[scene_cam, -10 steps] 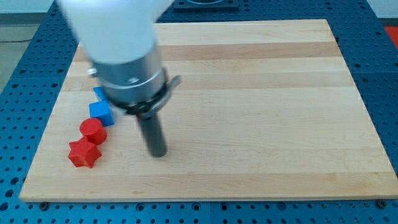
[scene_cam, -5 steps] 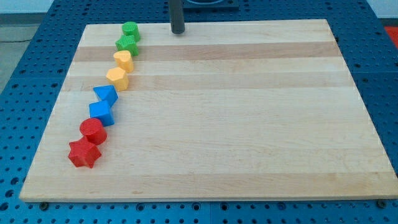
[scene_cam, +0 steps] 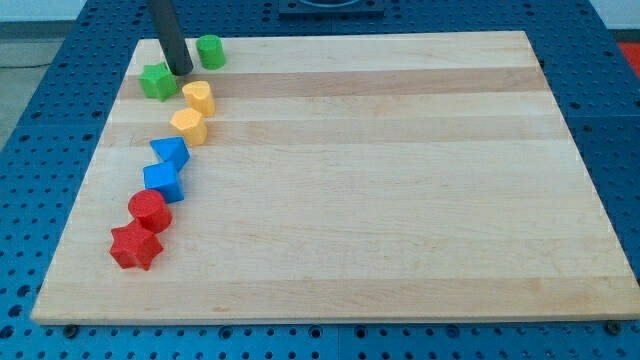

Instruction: Push the green star to the left center of the board

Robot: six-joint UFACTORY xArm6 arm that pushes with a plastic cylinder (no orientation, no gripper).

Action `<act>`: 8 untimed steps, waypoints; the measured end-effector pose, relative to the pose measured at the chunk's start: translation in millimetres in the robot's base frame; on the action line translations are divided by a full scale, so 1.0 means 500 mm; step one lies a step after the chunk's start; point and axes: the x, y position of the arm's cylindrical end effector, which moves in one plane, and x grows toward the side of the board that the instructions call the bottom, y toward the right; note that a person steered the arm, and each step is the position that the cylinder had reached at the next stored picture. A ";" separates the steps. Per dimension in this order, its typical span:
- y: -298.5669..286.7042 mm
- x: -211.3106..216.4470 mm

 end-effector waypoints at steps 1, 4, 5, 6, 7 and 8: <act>-0.026 -0.004; -0.048 0.069; -0.052 0.099; -0.051 0.108; -0.007 0.072; 0.002 0.081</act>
